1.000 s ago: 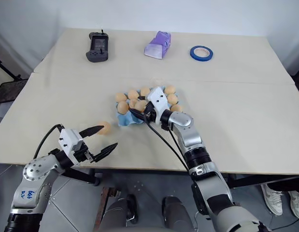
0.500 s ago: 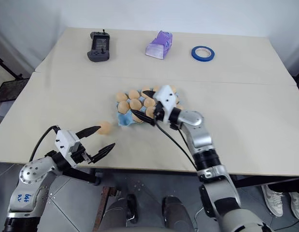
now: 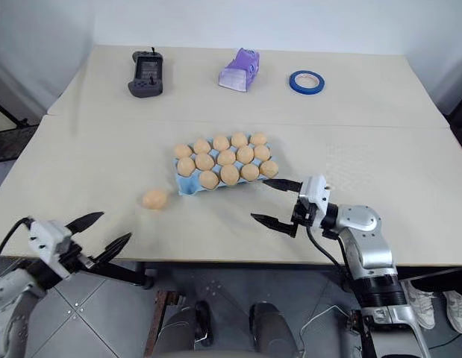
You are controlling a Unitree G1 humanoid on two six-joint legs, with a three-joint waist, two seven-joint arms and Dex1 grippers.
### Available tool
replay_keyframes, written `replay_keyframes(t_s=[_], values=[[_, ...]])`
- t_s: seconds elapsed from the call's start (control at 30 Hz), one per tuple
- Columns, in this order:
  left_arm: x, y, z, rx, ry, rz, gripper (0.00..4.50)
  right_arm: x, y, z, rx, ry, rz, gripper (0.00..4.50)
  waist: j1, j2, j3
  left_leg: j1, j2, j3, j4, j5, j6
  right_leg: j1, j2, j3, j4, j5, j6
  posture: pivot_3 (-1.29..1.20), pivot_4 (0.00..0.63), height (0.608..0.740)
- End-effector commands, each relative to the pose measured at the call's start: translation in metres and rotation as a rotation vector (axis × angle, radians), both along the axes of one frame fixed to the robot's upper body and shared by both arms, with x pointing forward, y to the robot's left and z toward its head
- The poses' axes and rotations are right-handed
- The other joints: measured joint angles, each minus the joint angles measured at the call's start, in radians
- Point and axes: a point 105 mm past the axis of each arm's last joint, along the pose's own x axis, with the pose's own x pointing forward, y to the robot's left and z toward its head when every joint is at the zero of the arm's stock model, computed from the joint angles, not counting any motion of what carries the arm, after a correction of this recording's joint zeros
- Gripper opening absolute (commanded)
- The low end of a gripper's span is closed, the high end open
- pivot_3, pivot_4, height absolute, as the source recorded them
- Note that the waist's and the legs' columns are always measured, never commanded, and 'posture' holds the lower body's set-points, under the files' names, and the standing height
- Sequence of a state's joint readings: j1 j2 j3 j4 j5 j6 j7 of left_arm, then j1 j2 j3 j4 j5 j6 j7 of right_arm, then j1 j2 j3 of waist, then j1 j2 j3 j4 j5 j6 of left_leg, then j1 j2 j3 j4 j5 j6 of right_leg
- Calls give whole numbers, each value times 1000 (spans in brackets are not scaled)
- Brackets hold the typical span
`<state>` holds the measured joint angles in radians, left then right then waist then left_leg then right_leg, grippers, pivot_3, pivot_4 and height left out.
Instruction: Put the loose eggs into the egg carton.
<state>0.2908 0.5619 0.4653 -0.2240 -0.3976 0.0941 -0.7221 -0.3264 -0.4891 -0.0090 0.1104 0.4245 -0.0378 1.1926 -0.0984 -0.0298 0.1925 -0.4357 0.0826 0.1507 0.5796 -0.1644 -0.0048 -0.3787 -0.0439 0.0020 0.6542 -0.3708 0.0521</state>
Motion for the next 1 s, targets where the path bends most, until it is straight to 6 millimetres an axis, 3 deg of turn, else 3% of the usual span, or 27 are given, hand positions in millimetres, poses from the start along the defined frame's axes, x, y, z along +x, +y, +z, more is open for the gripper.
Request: replay_keyframes(t_s=[0.03,0.1,0.13,0.27,0.33,0.4,0.5,0.77,0.93,1.0], values=[[0,-6,7,-6,-22,-28,4500,-7,2,14,33,-53,41,4445,3,0,0,0,0,0,0,0,0,0,0,0,-1,0,-1,0,150,740],[5,-11,7,3,-19,-51,4500,-10,5,14,39,-59,62,4445,4,0,0,0,0,0,0,0,0,0,-1,0,-1,-7,-15,0,150,740],[9,-13,9,-3,-25,-53,4500,-11,7,13,37,-59,74,4445,5,0,0,0,0,0,0,0,0,1,-1,0,-1,-7,-15,0,150,740],[29,-24,19,-52,-64,-60,4500,-15,9,9,11,-55,89,4445,16,0,0,0,0,-1,-1,0,0,1,-1,-1,-1,-6,-13,0,150,740],[35,-29,21,-76,-67,-65,4500,-15,10,8,7,-52,87,4445,16,0,0,0,-1,-1,-1,0,0,1,0,-2,-1,0,-1,0,150,740],[47,-36,22,-84,-63,-85,4500,-13,11,7,7,-49,87,4445,13,0,0,0,-1,-1,-1,0,0,1,0,-2,-1,1,-1,0,150,740],[77,-61,19,-88,-39,-169,4500,-12,15,7,7,-46,87,4445,21,0,0,0,-1,-2,1,0,0,2,1,-3,0,1,0,0,150,740],[109,-79,2,-77,-14,-182,4500,-9,22,11,18,-67,80,4445,21,0,0,0,0,-1,2,0,1,2,1,-2,1,2,2,0,150,740],[112,-78,9,-73,-59,-176,3289,-8,20,11,18,-70,58,4500,21,0,0,0,0,-1,3,1,1,2,2,-2,2,2,2,0,150,740],[105,-84,25,-101,-101,-237,2683,-6,18,11,14,-70,39,4500,22,0,0,0,0,-1,5,1,1,2,2,-2,3,2,2,0,150,740]])
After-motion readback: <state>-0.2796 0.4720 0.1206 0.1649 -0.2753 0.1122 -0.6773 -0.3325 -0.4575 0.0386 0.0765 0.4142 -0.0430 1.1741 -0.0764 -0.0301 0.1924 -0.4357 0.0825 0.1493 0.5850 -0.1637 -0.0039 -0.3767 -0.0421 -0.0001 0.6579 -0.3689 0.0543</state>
